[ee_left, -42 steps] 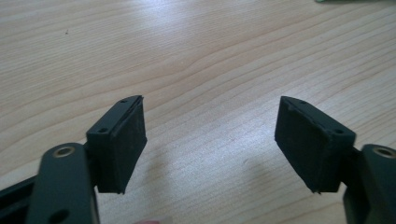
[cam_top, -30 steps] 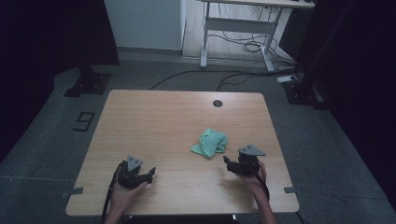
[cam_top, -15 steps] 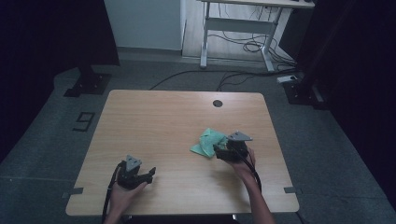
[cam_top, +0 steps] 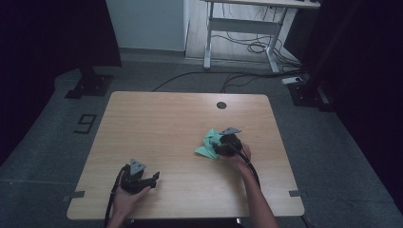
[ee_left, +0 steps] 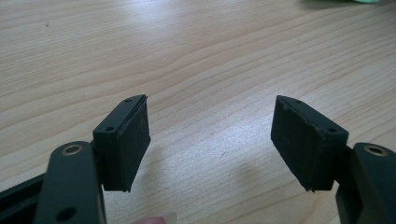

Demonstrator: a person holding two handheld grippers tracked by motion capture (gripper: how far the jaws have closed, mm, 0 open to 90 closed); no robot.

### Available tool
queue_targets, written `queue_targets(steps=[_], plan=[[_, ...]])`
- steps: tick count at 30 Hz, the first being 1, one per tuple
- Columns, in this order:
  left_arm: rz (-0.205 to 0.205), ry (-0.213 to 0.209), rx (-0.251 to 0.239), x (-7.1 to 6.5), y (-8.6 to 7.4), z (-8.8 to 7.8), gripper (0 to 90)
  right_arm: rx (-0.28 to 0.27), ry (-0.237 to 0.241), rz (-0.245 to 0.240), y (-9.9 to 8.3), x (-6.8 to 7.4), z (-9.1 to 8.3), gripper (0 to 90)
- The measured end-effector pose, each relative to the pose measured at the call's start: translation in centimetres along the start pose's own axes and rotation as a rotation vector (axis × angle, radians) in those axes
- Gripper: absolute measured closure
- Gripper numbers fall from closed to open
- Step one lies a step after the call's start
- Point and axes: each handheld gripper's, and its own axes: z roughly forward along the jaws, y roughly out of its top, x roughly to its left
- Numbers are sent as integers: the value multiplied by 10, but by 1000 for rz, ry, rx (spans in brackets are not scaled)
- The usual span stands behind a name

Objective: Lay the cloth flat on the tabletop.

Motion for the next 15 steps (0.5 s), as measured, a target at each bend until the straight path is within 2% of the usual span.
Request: queue_targets(steps=[2,4,11,13,14,15], plan=[[0,1,-2,-1,0,0,284,0,18,40,-3,-3,0,495],[1,2,-5,-1,0,0,282,-10,37,59,-6,-6,0,532],[3,1,-7,-4,-1,0,280,-8,24,76,-6,-2,-4,629],[7,0,-11,-5,0,-1,281,-14,36,86,-6,-2,-7,661],[15,-1,-13,-6,0,-2,281,-32,64,107,-6,-3,-11,682],[15,-1,-13,-6,0,-2,281,-32,64,107,-6,-3,-11,682]])
